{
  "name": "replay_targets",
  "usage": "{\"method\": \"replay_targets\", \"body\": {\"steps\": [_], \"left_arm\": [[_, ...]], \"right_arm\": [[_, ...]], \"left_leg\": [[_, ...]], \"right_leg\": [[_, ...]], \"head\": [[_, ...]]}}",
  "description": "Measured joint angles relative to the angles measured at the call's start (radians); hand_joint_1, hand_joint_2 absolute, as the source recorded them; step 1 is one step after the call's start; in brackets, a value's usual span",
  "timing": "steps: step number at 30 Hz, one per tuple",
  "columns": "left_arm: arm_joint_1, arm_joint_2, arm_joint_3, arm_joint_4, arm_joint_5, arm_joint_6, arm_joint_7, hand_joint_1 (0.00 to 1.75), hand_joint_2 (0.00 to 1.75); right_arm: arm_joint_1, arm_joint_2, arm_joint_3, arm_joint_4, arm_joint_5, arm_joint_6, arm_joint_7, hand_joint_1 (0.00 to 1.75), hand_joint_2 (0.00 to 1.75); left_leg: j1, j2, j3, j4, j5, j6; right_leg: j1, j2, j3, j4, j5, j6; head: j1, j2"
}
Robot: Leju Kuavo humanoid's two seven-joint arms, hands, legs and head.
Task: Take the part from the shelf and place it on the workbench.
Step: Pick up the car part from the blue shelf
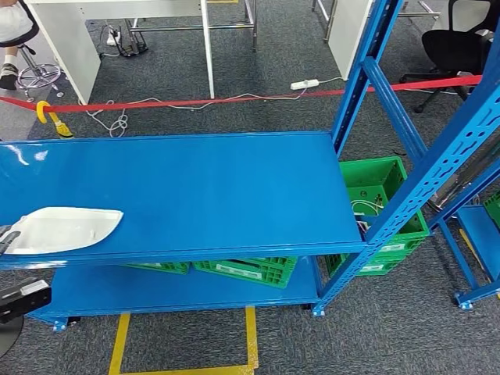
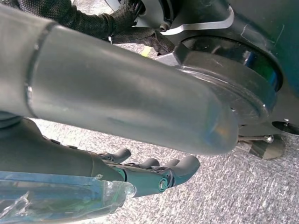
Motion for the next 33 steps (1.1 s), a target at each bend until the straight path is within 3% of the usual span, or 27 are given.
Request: {"method": "replay_targets", "body": {"steps": [9,33], "left_arm": [[-0.003,-0.005,-0.025,0.016,0.013,0.000,-0.019,0.00,0.00],[-0.020,-0.074,-0.026,0.113,0.028,0.039,-0.016,0.00,0.00]], "right_arm": [[0.001,-0.001,0.000,0.000,0.002,-0.017,0.002,0.00,0.00],[0.012,-0.016,0.000,-0.021,0.006,-0.064,0.002,0.00,0.00]], "left_leg": [[0.000,0.000,0.000,0.000,0.000,0.000],[0.000,0.000,0.000,0.000,0.000,0.000]], "right_leg": [[0.000,0.000,-0.008,0.000,-0.001,-0.001],[0.000,0.000,-0.009,0.001,-0.001,-0.001]], "head": [[0.000,0.000],[0.000,0.000]]}}
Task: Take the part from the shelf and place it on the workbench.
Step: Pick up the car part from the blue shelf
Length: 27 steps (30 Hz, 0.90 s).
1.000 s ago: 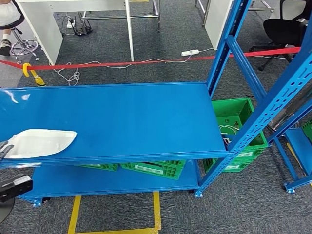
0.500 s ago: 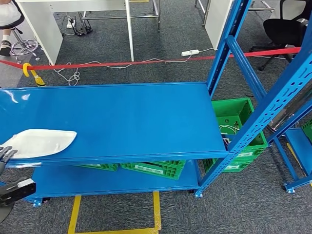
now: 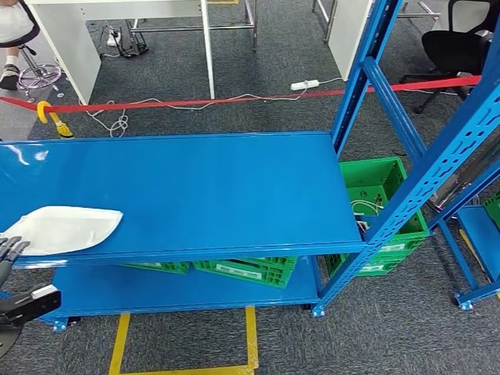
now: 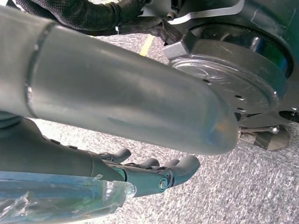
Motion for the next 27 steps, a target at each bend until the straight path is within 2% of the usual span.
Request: {"method": "replay_targets", "body": {"steps": [4,13,27], "left_arm": [[-0.003,-0.011,0.007,0.005,0.017,0.005,0.000,0.00,1.75],[-0.009,-0.041,0.024,0.016,0.020,0.010,0.000,0.00,1.75],[-0.010,-0.053,0.031,0.024,-0.006,0.024,0.015,0.00,1.75]], "right_arm": [[0.001,-0.005,0.000,-0.010,0.000,-0.015,-0.004,0.00,0.00],[0.001,-0.013,0.000,-0.030,-0.006,-0.026,-0.008,0.00,0.00],[0.001,-0.018,0.000,-0.034,-0.002,-0.029,-0.011,0.00,0.00]], "left_leg": [[0.000,0.000,0.000,0.000,0.000,0.000],[0.000,0.000,0.000,0.000,0.000,0.000],[0.000,0.000,0.000,0.000,0.000,0.000]], "right_leg": [[0.000,0.000,0.000,0.000,0.000,0.000],[0.000,0.000,0.006,0.000,0.000,0.000],[0.000,0.000,0.006,0.000,0.000,0.000]], "head": [[0.000,0.000],[0.000,0.000],[0.000,0.000]]}}
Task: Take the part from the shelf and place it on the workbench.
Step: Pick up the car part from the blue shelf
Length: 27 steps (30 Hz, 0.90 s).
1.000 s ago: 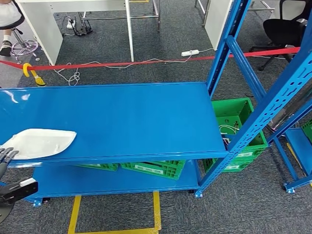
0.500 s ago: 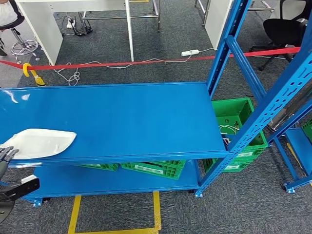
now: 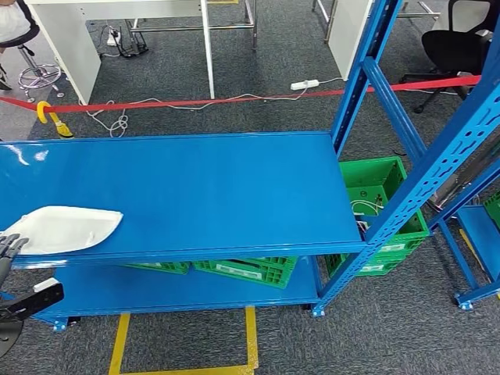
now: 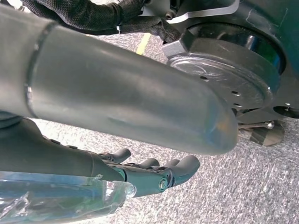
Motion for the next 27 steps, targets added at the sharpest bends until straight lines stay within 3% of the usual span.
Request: {"method": "replay_targets", "body": {"steps": [7,8,11,12,13,16,17,20,21,24,27], "left_arm": [[-0.001,-0.006,0.002,0.013,-0.046,0.011,0.018,0.06,1.75],[-0.002,-0.006,0.003,0.016,-0.049,0.011,0.020,0.33,1.75],[-0.003,-0.007,0.006,0.022,-0.053,0.011,0.022,1.51,1.75],[-0.003,-0.007,0.006,0.024,-0.053,0.011,0.022,1.67,1.75],[-0.003,-0.008,0.007,0.026,-0.054,0.011,0.022,1.71,1.75],[-0.003,-0.008,0.007,0.029,-0.062,0.010,0.024,1.68,1.75],[-0.003,-0.008,0.008,0.030,-0.065,0.010,0.025,1.60,1.75],[-0.003,-0.008,0.009,0.030,-0.070,0.010,0.026,0.82,1.75],[-0.002,-0.008,0.010,0.030,-0.070,0.010,0.027,0.65,1.75],[-0.001,-0.008,0.013,0.030,-0.071,0.010,0.029,0.70,1.75],[0.000,-0.008,0.018,0.030,-0.074,0.011,0.033,0.86,1.75]], "right_arm": [[-0.002,-0.007,0.000,-0.013,0.017,-0.003,0.022,0.00,0.00],[-0.002,-0.007,0.000,-0.014,0.019,-0.003,0.023,0.00,0.00],[-0.002,-0.008,0.000,-0.014,0.021,-0.003,0.024,0.00,0.00],[-0.002,-0.008,0.000,-0.014,0.022,-0.003,0.024,0.00,0.00],[-0.002,-0.008,0.000,-0.014,0.022,-0.003,0.024,0.00,0.00],[-0.002,-0.008,0.000,-0.014,0.023,-0.003,0.023,0.00,0.00],[-0.002,-0.008,0.000,-0.014,0.023,-0.003,0.023,0.00,0.00],[-0.002,-0.008,0.000,-0.014,0.023,-0.003,0.022,0.00,0.00],[-0.002,-0.008,0.000,-0.014,0.023,-0.003,0.022,0.00,0.00],[-0.002,-0.008,0.000,-0.015,0.023,-0.003,0.020,0.00,0.00],[-0.002,-0.008,0.000,-0.016,0.023,-0.003,0.018,0.00,0.00]], "left_leg": [[0.000,0.000,0.000,0.000,0.000,0.000],[0.000,0.000,0.000,0.000,0.000,0.000],[0.000,0.000,0.000,0.000,0.000,0.000],[0.000,0.000,0.000,0.000,0.000,0.000],[0.000,0.000,0.000,0.000,0.000,0.000],[0.000,0.000,0.000,0.000,0.000,0.000],[0.000,0.000,0.000,0.000,0.000,0.000],[0.000,0.000,0.000,0.000,0.000,0.000],[0.000,0.000,0.000,0.000,0.000,0.000],[0.000,0.000,0.000,0.000,0.000,0.000],[0.000,0.000,0.000,0.000,0.000,0.000]], "right_leg": [[0.000,0.000,0.002,0.000,0.000,0.000],[0.000,0.000,0.002,0.000,0.000,0.000],[0.000,0.000,0.002,0.000,0.000,0.000],[0.000,0.000,0.002,0.000,0.000,0.000],[0.000,0.000,0.002,0.000,0.000,0.000],[0.000,0.000,0.002,0.000,0.000,0.000],[0.000,0.000,0.002,0.000,0.000,0.000],[0.000,0.000,0.002,0.000,0.000,0.000],[0.000,0.000,0.002,0.000,0.000,0.000],[0.000,0.000,0.003,0.000,0.000,0.000],[0.000,0.000,0.003,0.000,0.000,0.000]], "head": [[0.000,0.000],[0.000,0.000],[0.000,0.000],[0.000,0.000],[0.000,0.000],[0.000,0.000],[0.000,0.000],[0.000,0.000],[0.000,0.000],[0.000,0.000],[0.000,0.000]]}}
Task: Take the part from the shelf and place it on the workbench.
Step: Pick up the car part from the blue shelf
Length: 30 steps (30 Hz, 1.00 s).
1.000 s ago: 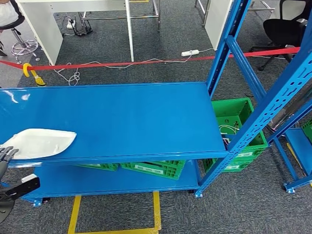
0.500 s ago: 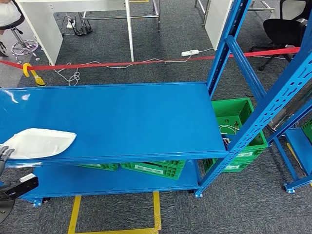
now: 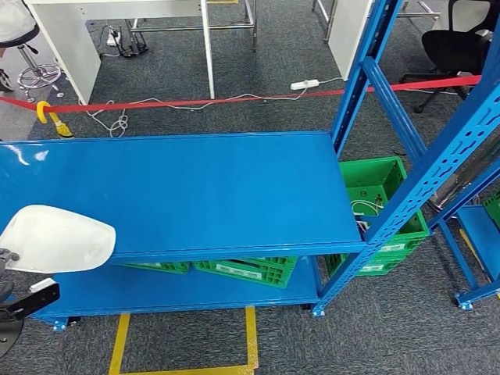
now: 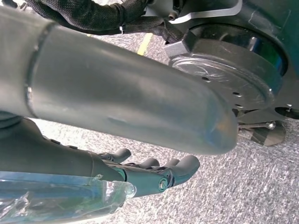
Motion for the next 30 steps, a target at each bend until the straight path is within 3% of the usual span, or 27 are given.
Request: {"method": "replay_targets", "body": {"steps": [4,5,27,28,30], "left_arm": [[0.001,0.000,0.004,0.000,-0.008,0.003,0.005,1.64,1.75],[0.001,-0.001,0.005,0.000,-0.010,0.004,0.006,1.71,1.75],[0.007,-0.018,0.025,0.001,-0.028,0.019,0.032,1.75,1.75],[0.008,-0.020,0.027,0.001,-0.028,0.021,0.035,1.46,1.75],[0.010,-0.023,0.032,0.001,-0.029,0.025,0.039,0.58,1.75]], "right_arm": [[0.000,0.000,0.000,0.000,0.002,0.000,-0.003,0.00,0.00],[0.000,0.000,0.000,0.000,0.002,0.000,-0.004,0.00,0.00],[0.000,0.000,0.000,0.000,0.003,0.000,-0.019,0.00,0.00],[0.000,0.000,0.000,0.000,0.002,-0.001,-0.021,0.00,0.00],[0.000,0.000,0.000,0.000,0.002,-0.001,-0.024,0.00,0.00]], "left_leg": [[0.000,0.000,0.000,0.000,0.000,0.000],[0.000,0.000,0.000,0.000,0.000,0.000],[0.000,0.000,0.000,0.000,0.000,0.000],[0.000,0.000,0.000,0.000,0.000,0.000],[0.000,0.000,0.000,0.000,0.000,0.000]], "right_leg": [[0.000,0.000,0.000,0.000,0.000,0.000],[0.000,0.000,0.000,0.000,0.000,0.000],[0.000,0.000,0.000,0.000,0.000,0.000],[0.000,0.000,0.000,0.000,0.000,0.000],[0.000,0.000,0.000,0.000,0.000,0.000]], "head": [[0.000,0.000],[0.000,0.000],[0.000,0.000],[0.000,0.000],[0.000,0.000]]}}
